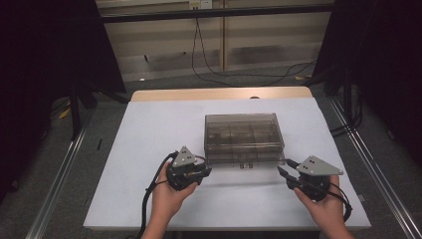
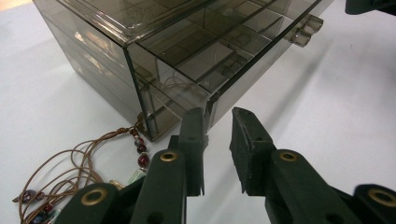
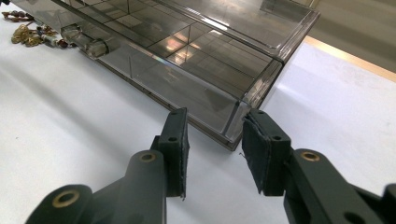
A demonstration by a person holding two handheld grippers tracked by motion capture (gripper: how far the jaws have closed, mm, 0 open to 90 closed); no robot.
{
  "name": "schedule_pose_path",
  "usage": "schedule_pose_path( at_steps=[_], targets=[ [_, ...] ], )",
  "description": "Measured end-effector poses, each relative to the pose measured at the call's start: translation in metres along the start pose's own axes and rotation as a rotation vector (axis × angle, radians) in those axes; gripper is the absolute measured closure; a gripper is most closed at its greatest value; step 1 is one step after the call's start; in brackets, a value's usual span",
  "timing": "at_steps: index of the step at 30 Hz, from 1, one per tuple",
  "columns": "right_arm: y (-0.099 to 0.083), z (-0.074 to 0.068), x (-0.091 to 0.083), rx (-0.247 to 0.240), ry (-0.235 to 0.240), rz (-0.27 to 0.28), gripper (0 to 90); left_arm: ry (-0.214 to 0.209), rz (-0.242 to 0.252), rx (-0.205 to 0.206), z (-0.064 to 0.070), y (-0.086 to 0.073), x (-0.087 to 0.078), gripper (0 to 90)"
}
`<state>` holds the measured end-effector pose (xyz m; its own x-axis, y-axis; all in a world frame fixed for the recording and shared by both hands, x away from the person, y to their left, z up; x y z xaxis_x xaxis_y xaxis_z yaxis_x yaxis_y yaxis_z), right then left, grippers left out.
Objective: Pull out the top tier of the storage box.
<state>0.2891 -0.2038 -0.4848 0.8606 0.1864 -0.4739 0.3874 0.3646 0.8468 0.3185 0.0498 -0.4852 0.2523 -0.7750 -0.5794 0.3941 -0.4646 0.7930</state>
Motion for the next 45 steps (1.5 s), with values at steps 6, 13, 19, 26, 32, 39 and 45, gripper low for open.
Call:
schedule_pose_path(
  at_steps=[6,13,19,26,32,39,45],
  targets=[
    [-0.001,-0.001,-0.001,-0.001,0.01,0.0,61.9,0.003,0.0,-0.005,0.002,-0.001,-0.001,74.7],
    [-0.002,-0.001,-0.004,-0.002,0.024,-0.001,61.9,0.001,-0.009,-0.003,0.005,-0.003,-0.002,74.7],
    [-0.002,-0.002,-0.006,0.002,0.034,-0.001,61.9,0.004,-0.015,0.002,0.006,-0.004,-0.002,74.7],
    [-0.003,-0.002,-0.007,0.0,0.034,0.001,61.7,0.002,-0.02,0.007,0.008,-0.005,-0.002,74.8],
    [-0.003,-0.003,-0.008,0.001,0.037,0.005,61.7,0.001,-0.022,0.003,0.009,-0.006,-0.003,74.8],
    [-0.004,-0.005,-0.011,-0.001,0.04,0.008,61.7,0.002,-0.025,-0.001,0.01,-0.006,-0.004,74.7],
    [-0.004,-0.005,-0.012,0.004,0.045,0.009,61.7,-0.008,-0.022,-0.003,0.012,-0.007,-0.004,74.7]
  ],
)
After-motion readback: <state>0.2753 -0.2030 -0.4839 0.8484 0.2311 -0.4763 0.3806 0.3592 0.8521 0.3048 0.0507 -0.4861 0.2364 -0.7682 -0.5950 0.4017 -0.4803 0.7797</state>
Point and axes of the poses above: each handheld gripper's, and its own axes: x roughly forward along the jaws, y roughly out of its top, z roughly to its right, the point moved 10 cm from there along x, roughly forward along the jaws, and after that the axes turned 11 degrees about -y, right-handed, at the moved point
